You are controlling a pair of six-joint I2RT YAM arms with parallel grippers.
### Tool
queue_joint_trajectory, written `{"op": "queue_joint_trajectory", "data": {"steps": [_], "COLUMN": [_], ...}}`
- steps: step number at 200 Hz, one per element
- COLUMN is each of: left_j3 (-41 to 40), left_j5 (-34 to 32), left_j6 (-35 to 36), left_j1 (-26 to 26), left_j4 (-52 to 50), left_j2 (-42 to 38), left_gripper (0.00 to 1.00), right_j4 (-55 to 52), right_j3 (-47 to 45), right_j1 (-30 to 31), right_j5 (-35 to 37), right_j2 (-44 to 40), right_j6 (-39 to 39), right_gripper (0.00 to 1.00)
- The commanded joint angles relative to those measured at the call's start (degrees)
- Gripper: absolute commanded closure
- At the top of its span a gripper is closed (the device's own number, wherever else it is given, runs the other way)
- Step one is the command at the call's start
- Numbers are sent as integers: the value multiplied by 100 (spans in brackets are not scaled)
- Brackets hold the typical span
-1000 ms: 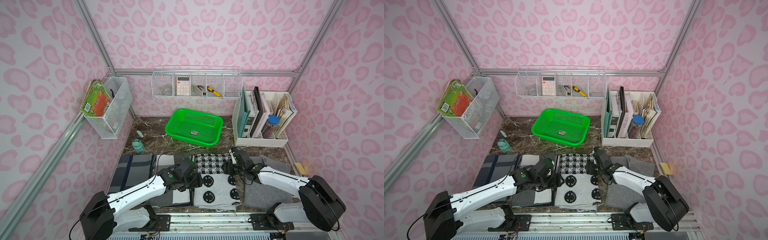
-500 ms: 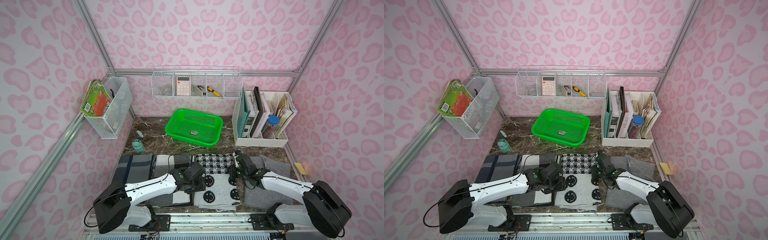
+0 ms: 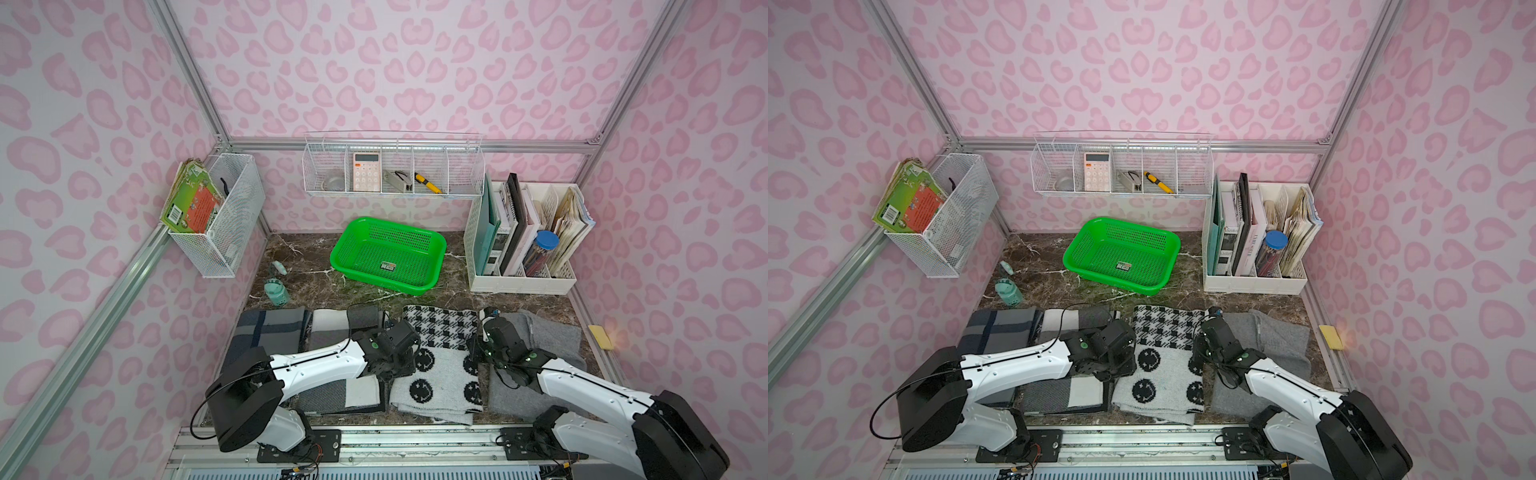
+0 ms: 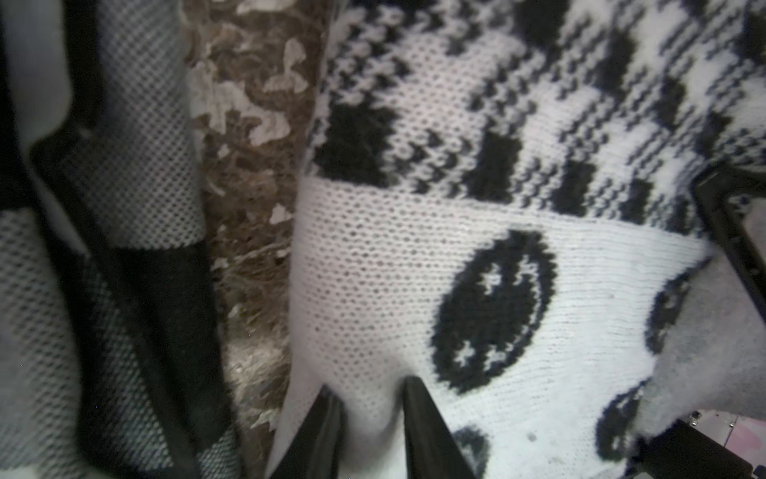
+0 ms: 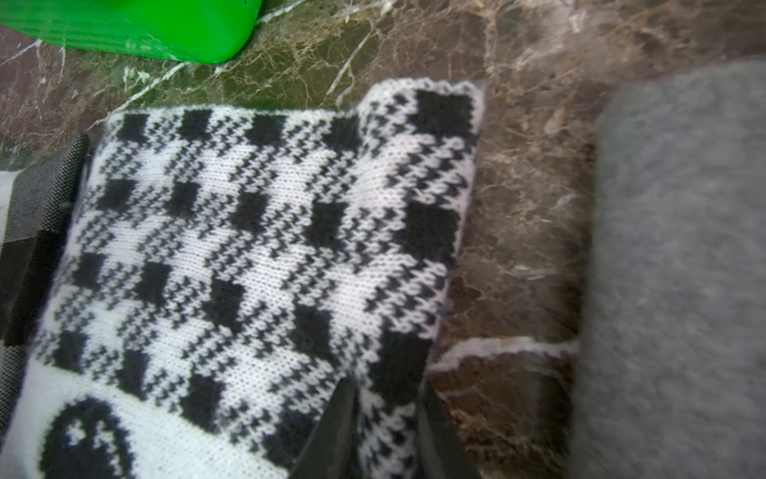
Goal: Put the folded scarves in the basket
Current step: Adjust the scarf at the center of the board.
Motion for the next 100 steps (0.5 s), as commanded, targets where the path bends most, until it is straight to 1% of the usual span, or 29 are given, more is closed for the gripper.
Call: {"op": "queue_joint_trajectory", "data": {"steps": [1, 8, 18, 35, 44, 48, 53, 66, 80, 100], "left_j3": [498, 725, 1000, 1316, 1373, 1377, 1356, 1228, 1016, 593], "left_j5": [-442, -505, -547, -512, -521, -537, -574, -698, -864, -1005], "left_j6": [254, 363, 447, 511, 506, 501, 474, 376, 257, -39], "left_j1": [14, 30, 63, 114, 127, 129, 140, 135, 135, 133], "left_j4": [-193, -269, -338, -356, -356, -364, -395, -481, -623, -840], "left_j2": [305, 461, 683, 953, 981, 961, 909, 666, 255, -469], "left_gripper": [67, 66, 62, 58, 54, 50, 46, 41, 32, 29], "right_j4": [-417, -538, -675, -881, -991, -1024, -1054, -1115, -1182, -1237], "right_j3": [-88, -92, -109, -117, -100, -91, -89, -47, 18, 164], "right_j1": [-27, -58, -70, -112, -143, -163, -195, -301, -404, -518], "right_j5": [238, 273, 342, 474, 533, 539, 524, 449, 434, 456], "right_j2": [-279, -419, -625, -1056, -1328, -1438, -1572, -1853, -2044, -2124], "right_j6": [102, 102, 113, 78, 30, 9, -38, -149, -230, -346], "right_gripper": [71, 69, 65, 55, 51, 49, 47, 42, 35, 31]}}
